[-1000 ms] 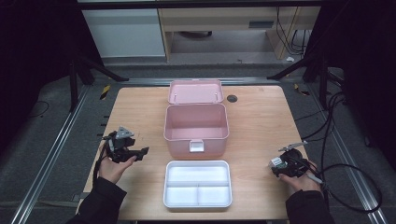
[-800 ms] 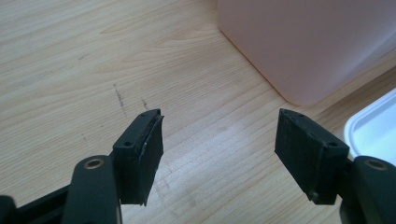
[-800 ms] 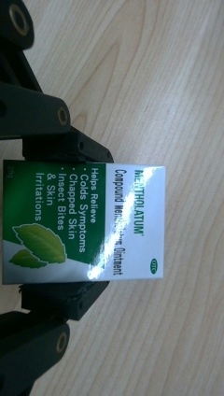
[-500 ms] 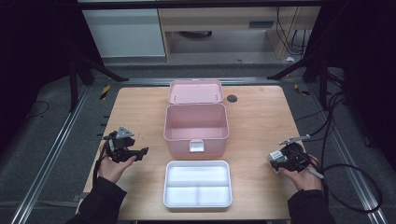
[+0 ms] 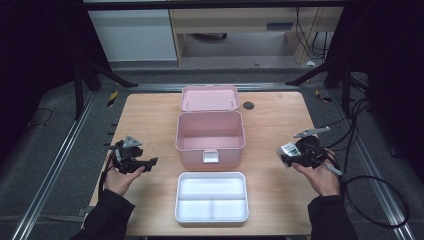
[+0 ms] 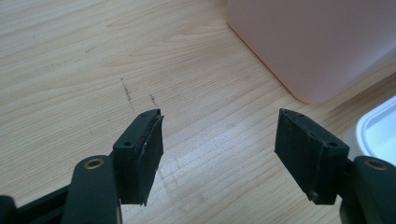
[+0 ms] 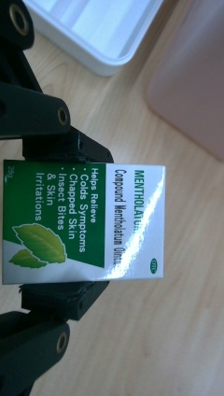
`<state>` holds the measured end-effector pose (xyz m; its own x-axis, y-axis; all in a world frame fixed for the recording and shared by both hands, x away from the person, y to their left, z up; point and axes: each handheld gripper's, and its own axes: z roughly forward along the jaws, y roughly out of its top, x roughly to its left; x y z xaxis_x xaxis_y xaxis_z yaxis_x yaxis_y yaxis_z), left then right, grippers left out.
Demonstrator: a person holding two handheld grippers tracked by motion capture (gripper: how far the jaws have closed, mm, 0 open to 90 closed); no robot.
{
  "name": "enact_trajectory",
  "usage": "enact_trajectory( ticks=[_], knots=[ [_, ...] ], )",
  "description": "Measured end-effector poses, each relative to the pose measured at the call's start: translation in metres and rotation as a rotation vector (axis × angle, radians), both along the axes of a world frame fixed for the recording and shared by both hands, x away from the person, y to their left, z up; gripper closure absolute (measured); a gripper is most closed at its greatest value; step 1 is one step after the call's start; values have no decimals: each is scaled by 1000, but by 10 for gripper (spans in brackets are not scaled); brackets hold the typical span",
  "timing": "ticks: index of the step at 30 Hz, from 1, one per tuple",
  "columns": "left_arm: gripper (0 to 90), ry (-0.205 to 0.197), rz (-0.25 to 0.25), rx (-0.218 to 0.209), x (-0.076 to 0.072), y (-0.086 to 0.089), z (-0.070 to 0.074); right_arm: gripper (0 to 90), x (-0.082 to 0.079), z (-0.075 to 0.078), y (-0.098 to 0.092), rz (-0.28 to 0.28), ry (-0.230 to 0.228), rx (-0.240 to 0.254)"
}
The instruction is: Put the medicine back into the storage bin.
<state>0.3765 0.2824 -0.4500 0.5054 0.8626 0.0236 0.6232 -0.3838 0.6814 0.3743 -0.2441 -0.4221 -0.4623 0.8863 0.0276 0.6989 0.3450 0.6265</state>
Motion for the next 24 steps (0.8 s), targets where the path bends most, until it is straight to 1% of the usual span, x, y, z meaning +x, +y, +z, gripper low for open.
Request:
enact_trajectory(
  ticks=[1,2,3,4,5,6,7,8,10,12,13,19,24],
  knots=[
    [318,1,1,1,0,0,0,451,4,9,5,17,-22,7],
    [318,2,0,1,0,0,0,451,6,13,8,22,-30,13],
    [317,2,1,3,0,0,-1,451,8,17,11,29,-38,16],
    [318,2,1,3,0,0,-1,451,8,17,11,29,-38,16],
    [318,3,1,2,0,0,-1,451,10,20,15,34,-46,17],
    [317,4,0,4,1,0,-1,452,14,27,21,46,-57,25],
    [317,4,0,4,1,0,-1,452,14,27,21,46,-57,25],
    [317,7,0,7,1,0,-2,452,19,33,28,58,-69,33],
    [317,7,0,6,1,0,-2,452,21,36,31,65,-75,35],
    [317,7,1,6,1,0,-2,452,29,44,40,78,-83,40],
    [317,7,1,6,1,0,-2,452,29,44,40,78,-83,40],
    [317,11,0,6,1,1,-2,452,46,60,61,118,-104,39],
    [318,12,0,4,2,1,-3,452,59,68,76,147,-110,44]
  ],
)
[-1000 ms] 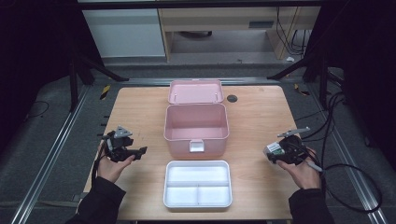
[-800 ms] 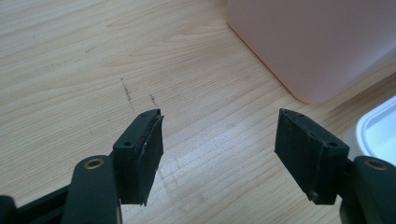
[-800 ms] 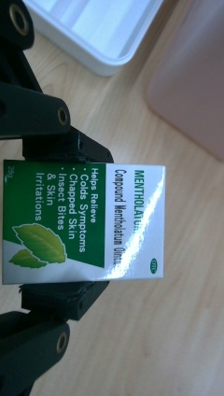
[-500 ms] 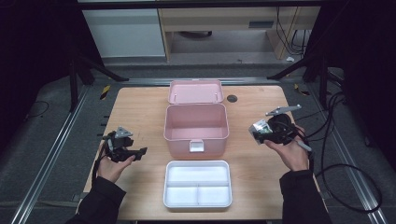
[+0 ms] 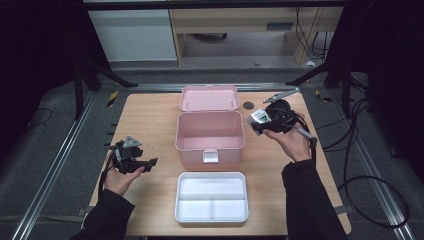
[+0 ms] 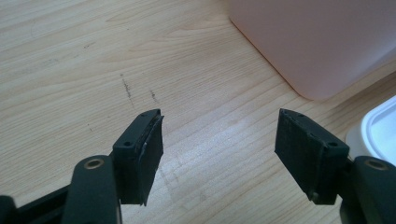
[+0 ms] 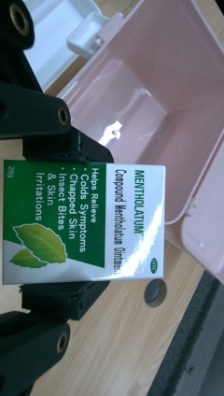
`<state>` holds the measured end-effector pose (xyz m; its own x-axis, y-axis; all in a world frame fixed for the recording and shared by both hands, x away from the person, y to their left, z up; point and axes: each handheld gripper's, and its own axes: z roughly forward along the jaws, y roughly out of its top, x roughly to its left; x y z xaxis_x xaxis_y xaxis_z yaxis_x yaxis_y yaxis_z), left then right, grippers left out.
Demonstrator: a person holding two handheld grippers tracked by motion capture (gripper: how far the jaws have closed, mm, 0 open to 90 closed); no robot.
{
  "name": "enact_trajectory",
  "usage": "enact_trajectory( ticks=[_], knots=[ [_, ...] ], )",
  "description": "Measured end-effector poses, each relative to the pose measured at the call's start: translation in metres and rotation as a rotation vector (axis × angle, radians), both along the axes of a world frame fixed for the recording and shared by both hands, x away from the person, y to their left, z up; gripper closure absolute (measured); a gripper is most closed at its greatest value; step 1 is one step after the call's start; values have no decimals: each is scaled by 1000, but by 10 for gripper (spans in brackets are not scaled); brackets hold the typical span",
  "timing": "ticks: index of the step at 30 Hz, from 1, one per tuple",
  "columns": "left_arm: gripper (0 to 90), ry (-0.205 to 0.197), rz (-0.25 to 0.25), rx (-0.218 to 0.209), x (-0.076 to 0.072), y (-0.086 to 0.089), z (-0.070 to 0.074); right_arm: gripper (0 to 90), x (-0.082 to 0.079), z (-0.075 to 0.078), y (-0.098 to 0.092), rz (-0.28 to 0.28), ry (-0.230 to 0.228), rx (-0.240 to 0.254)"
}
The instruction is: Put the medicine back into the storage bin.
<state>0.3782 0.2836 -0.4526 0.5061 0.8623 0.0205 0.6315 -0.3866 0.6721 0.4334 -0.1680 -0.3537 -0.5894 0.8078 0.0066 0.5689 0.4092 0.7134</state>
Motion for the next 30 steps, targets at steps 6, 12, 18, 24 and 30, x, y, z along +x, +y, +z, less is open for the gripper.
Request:
enact_trajectory(
  ticks=[6,12,18,24,30],
  knots=[
    [318,2,-4,0,0,-1,-1,452,13,4,21,42,-21,6],
    [318,4,-3,-3,1,0,-1,452,25,3,43,88,-32,12],
    [318,6,-6,-2,1,-1,-2,452,35,-1,64,124,-28,0],
    [319,5,-4,-4,1,0,-1,451,44,-7,83,160,-26,7],
    [320,8,-5,-5,1,0,-2,451,50,-16,98,181,-5,4]
  ],
)
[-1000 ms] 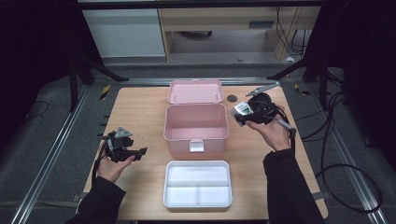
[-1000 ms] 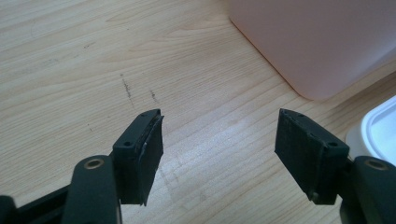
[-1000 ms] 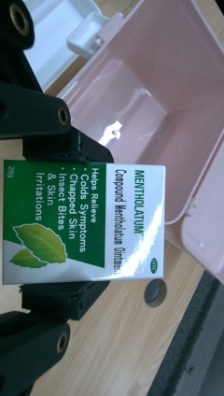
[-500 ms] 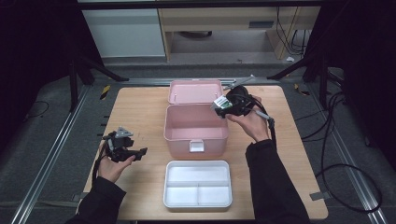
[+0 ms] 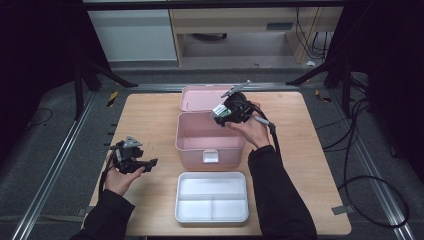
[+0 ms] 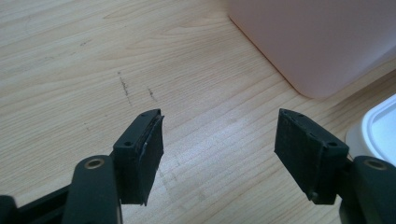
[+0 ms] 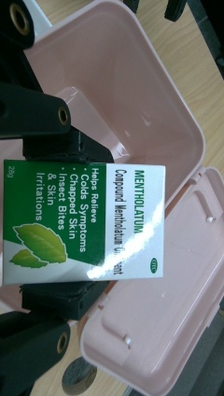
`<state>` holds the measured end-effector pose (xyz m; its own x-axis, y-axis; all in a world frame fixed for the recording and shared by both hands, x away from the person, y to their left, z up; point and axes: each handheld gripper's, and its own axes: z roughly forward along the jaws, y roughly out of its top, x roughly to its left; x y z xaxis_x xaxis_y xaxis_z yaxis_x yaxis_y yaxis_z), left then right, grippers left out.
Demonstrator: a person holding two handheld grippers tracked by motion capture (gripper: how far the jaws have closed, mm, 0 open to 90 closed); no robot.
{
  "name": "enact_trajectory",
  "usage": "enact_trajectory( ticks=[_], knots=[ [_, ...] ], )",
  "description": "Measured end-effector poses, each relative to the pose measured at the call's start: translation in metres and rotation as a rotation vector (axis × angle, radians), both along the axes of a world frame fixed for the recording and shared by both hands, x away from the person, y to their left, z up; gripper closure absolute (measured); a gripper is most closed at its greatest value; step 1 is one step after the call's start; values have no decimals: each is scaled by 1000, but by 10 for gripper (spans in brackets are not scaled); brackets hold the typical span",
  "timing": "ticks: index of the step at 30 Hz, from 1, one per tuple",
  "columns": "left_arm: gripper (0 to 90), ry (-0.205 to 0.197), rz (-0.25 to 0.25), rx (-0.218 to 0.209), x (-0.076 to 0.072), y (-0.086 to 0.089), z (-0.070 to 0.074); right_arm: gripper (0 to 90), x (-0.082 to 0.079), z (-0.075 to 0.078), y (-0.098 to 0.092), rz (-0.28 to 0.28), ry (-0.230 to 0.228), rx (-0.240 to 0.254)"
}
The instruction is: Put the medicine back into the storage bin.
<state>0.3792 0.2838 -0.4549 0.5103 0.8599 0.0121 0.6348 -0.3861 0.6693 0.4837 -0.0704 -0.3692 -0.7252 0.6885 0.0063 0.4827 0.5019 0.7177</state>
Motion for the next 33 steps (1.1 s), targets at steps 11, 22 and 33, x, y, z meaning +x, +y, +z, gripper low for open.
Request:
enact_trajectory(
  ticks=[11,22,33],
  knots=[
    [324,1,0,-2,0,0,0,450,5,-19,16,37,28,-24],
    [324,2,-1,-2,0,1,0,449,5,-36,31,93,63,-77],
    [342,6,-12,13,0,-1,0,433,4,-54,34,121,126,-115]
  ],
)
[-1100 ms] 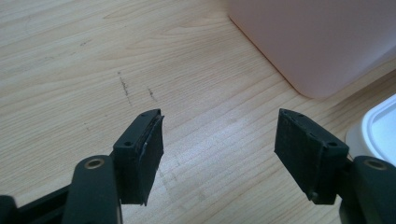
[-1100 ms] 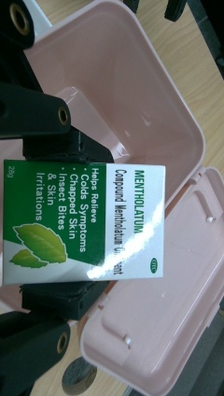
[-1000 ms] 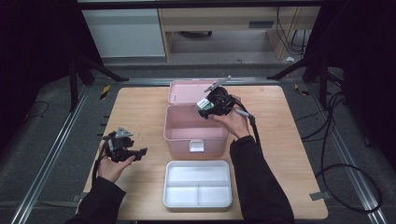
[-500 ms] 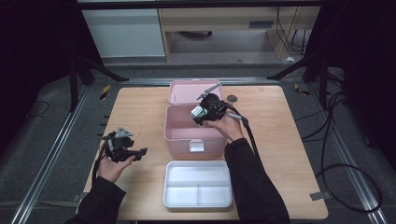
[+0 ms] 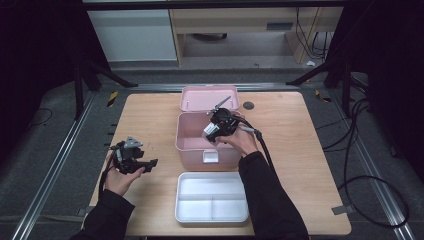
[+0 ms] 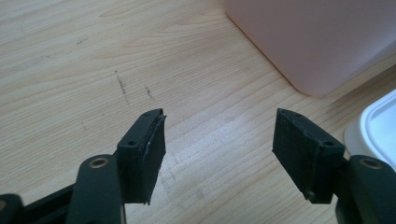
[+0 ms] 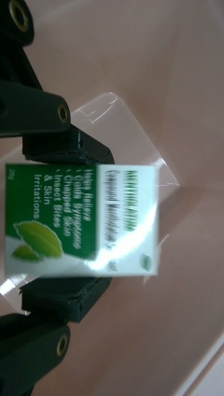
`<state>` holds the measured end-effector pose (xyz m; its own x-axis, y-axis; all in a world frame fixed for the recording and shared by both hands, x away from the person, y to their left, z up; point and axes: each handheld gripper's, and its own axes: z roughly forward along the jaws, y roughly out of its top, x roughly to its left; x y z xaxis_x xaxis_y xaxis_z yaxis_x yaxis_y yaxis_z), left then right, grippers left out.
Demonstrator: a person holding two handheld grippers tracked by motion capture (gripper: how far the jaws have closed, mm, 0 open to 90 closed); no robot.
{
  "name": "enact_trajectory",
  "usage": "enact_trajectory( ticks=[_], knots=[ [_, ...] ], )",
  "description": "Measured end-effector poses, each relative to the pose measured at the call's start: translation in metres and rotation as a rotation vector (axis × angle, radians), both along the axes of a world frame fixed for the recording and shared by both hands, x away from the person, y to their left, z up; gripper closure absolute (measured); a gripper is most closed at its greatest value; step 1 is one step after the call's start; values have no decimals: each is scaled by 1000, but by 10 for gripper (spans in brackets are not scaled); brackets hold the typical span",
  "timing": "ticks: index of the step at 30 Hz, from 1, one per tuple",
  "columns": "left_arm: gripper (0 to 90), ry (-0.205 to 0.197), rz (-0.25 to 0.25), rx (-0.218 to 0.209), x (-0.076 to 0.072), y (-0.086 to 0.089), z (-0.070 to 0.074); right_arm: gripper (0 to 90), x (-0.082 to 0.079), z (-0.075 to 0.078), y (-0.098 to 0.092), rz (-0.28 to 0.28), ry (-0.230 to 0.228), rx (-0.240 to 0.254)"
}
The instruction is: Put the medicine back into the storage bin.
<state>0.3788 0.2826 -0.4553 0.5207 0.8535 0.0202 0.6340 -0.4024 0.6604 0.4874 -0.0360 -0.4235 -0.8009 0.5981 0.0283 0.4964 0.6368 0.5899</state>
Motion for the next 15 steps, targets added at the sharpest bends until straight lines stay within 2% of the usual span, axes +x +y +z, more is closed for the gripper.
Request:
enact_trajectory(
  ticks=[4,8,13,15],
  knots=[
    [385,5,-7,10,-1,-1,1,437,-2,5,-2,1,-22,15],
    [417,-1,-16,-1,-2,0,4,429,-8,17,-8,-11,-78,46],
    [405,-13,-29,-9,-3,-1,5,399,-19,34,-24,-28,-147,70],
    [408,-3,-48,-12,-3,-1,5,386,-27,44,-35,-33,-173,79]
  ],
)
